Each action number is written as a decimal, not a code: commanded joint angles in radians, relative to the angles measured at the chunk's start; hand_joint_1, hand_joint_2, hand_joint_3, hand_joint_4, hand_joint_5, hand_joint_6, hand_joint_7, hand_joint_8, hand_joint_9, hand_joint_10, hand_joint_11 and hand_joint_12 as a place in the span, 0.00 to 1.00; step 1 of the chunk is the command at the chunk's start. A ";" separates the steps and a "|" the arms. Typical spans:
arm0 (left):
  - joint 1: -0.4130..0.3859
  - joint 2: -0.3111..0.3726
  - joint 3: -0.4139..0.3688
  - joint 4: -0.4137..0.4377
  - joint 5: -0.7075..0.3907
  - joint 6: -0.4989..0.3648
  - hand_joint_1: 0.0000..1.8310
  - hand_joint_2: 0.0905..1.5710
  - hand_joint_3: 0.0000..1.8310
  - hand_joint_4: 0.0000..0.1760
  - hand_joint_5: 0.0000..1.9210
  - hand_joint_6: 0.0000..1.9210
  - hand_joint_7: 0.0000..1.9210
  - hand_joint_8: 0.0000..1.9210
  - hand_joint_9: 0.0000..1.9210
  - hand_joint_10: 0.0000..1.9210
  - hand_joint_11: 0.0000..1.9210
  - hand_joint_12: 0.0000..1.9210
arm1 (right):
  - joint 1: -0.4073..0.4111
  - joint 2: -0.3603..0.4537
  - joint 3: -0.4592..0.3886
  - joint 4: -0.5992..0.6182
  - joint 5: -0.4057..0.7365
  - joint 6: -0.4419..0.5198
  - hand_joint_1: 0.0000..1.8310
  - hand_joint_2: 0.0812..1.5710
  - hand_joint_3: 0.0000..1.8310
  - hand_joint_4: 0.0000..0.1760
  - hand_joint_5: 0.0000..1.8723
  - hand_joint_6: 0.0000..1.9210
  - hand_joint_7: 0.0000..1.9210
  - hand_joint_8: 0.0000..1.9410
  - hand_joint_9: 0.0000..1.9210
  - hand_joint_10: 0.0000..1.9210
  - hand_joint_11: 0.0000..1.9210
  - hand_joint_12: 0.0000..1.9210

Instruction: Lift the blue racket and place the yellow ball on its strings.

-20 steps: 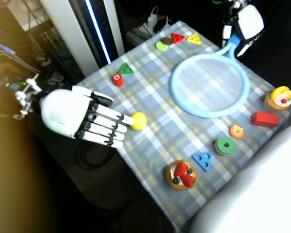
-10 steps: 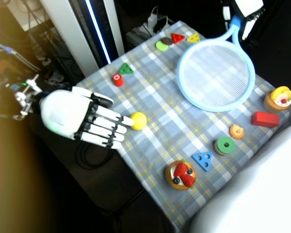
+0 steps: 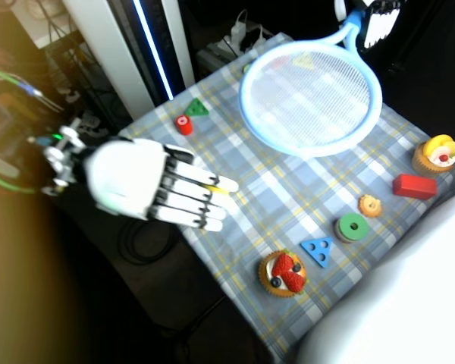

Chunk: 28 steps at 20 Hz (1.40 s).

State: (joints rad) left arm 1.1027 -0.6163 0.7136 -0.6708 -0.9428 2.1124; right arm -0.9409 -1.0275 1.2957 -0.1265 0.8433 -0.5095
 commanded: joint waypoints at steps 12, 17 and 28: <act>-0.053 -0.036 0.020 0.071 -0.071 -0.010 0.97 0.75 0.00 1.00 0.54 1.00 0.71 1.00 0.84 1.00 0.76 1.00 | 0.084 0.001 0.020 -0.053 0.048 0.017 0.70 0.67 0.00 0.00 0.67 0.15 0.52 0.62 0.49 0.55 0.40 0.80; -0.081 -0.072 0.059 0.069 0.002 -0.010 0.88 0.80 0.02 1.00 0.40 1.00 0.68 1.00 0.80 1.00 0.81 1.00 | 0.093 0.037 -0.012 -0.014 0.201 0.017 0.68 0.69 0.00 0.00 0.62 0.30 0.45 0.65 0.39 0.50 0.24 0.75; -0.135 -0.099 0.069 0.126 0.022 -0.009 0.87 0.83 0.01 0.56 0.47 1.00 0.74 1.00 0.85 1.00 0.87 1.00 | 0.315 -0.023 -0.021 -0.350 0.166 0.085 0.69 0.65 0.00 0.00 0.72 0.10 0.53 0.53 0.55 0.29 0.41 0.58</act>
State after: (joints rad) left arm 0.9794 -0.7143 0.7769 -0.5610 -0.8036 2.1105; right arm -0.6380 -1.0489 1.2720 -0.5220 0.9264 -0.4271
